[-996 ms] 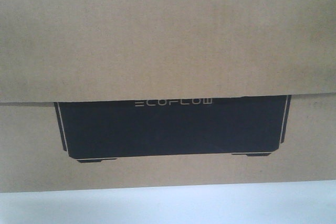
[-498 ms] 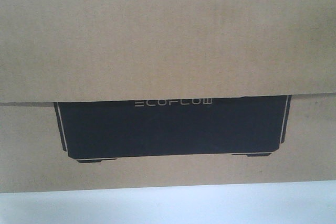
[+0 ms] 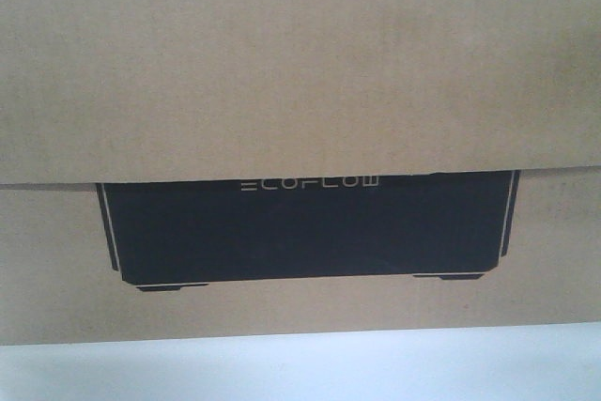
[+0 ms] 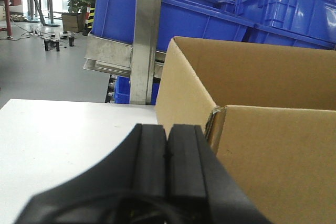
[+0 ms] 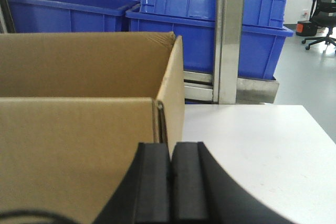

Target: Grab box from left shelf to table start

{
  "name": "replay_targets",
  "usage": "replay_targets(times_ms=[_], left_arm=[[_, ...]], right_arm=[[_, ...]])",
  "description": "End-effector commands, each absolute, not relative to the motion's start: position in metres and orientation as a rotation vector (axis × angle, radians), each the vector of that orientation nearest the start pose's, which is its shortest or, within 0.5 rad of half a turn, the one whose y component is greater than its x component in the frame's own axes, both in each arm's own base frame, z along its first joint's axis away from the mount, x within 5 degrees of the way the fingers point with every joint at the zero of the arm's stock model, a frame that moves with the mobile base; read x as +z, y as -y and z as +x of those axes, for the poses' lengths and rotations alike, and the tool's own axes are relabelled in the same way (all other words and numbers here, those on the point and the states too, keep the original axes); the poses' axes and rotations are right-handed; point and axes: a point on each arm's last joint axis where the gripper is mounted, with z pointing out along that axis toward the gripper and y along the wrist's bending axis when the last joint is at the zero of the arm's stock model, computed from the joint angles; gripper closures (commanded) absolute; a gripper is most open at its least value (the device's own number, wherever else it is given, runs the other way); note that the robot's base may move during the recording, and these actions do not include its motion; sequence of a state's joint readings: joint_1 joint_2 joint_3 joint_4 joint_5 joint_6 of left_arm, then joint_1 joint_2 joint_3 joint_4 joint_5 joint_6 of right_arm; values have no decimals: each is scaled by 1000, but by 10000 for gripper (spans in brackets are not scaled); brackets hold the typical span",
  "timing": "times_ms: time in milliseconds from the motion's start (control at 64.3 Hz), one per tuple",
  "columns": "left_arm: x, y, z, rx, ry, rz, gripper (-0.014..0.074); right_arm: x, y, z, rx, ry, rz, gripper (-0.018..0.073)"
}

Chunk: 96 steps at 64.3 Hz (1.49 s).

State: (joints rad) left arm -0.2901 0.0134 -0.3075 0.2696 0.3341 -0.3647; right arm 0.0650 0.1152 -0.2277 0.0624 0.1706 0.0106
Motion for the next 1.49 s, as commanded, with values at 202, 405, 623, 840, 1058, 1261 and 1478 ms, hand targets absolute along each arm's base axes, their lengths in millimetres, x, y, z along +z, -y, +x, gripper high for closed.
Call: replay_targets(times_ms=[202, 405, 623, 840, 1058, 1261, 1478], left_arm=[[300, 3, 32, -281, -1414, 74, 691], [300, 3, 32, -281, -1414, 74, 691], [300, 3, 32, -281, -1414, 74, 691], [300, 3, 32, -281, -1414, 74, 691], [300, 3, 32, -281, -1414, 74, 691], [292, 4, 34, -273, -1444, 75, 691], [267, 9, 37, -184, -1440, 194, 691]], right_arm=[[234, 0, 50, 49, -1409, 32, 510], [221, 0, 53, 55, -1355, 39, 510], [220, 0, 53, 54, -1367, 39, 510], [220, 0, 53, 54, -1367, 39, 510], [220, 0, 53, 54, -1367, 39, 510], [220, 0, 53, 54, -1367, 39, 510], [220, 0, 53, 54, -1367, 39, 510]])
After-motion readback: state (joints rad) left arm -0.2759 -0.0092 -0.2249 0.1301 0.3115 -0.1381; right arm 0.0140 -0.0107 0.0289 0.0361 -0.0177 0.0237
